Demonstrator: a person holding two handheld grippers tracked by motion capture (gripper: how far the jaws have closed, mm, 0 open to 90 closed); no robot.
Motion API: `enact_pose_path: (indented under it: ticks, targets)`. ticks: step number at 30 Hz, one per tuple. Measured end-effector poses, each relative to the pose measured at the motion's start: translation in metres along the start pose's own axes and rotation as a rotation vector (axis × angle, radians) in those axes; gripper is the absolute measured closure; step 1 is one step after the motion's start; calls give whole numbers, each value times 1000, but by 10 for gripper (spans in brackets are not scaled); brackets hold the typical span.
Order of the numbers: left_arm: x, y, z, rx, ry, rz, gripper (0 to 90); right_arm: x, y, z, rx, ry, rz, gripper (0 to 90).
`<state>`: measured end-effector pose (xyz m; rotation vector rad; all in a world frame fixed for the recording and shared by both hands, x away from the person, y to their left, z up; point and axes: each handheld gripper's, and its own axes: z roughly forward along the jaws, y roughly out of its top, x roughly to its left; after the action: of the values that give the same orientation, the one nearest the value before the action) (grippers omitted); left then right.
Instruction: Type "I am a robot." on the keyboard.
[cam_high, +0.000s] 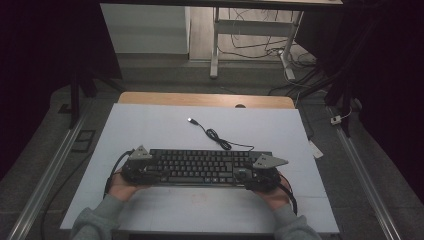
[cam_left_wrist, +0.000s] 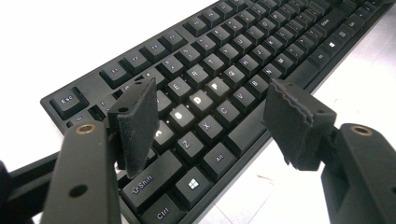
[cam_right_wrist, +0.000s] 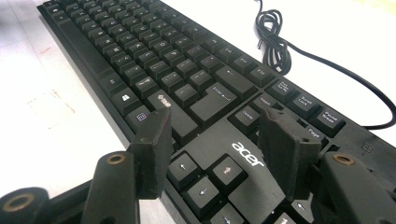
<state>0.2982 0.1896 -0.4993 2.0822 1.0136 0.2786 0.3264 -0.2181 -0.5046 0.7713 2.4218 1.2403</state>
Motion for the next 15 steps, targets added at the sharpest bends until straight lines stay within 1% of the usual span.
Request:
enact_pose_path:
  ticks: [5, 9, 15]
  targets:
    - [1, 0, 1, -1, 1, -1, 351, 2, 3, 1, -15, 11, 0, 453]
    - [2, 0, 1, 0, 5, -3, 350, 2, 7, 2, -27, 22, 12, 452]
    - [4, -1, 1, 3, 7, -7, 345, 1, 17, 5, -32, 15, 20, 454]
